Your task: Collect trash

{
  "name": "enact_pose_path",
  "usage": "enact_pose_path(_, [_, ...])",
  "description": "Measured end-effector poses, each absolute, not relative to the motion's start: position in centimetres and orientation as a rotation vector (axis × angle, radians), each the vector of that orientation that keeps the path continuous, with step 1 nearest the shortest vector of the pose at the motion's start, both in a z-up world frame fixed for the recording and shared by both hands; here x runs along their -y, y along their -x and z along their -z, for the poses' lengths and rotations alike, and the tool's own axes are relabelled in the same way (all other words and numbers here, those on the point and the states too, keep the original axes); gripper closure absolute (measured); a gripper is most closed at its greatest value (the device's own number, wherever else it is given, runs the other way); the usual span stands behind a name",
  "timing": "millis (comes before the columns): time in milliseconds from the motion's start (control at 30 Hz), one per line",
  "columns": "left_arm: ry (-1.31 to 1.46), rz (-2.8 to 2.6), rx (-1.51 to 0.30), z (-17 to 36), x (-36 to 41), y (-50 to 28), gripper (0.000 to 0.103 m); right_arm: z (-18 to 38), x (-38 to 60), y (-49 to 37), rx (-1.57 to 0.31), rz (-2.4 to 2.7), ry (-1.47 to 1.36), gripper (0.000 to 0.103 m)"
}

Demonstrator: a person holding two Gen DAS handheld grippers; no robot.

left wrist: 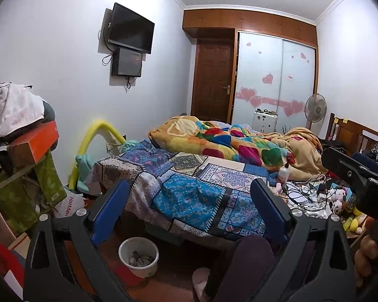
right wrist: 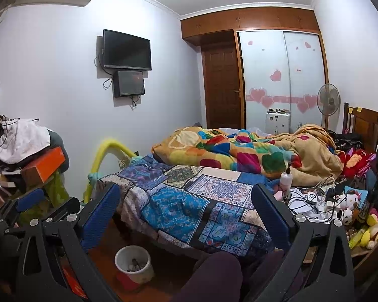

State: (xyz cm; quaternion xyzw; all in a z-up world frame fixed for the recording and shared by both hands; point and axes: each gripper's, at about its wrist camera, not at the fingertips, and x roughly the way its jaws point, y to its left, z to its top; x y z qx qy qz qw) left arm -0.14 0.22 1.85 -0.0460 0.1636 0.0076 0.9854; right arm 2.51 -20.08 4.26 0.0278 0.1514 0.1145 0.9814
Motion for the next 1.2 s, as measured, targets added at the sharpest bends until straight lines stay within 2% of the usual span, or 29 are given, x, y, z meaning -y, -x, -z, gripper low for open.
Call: enact_pose_path(1200, [0.082, 0.011, -0.308, -1.86, -0.2, 0.43, 0.004, -4.6, 19.55, -2.34, -0.306, -0.239, -0.059, 0.0])
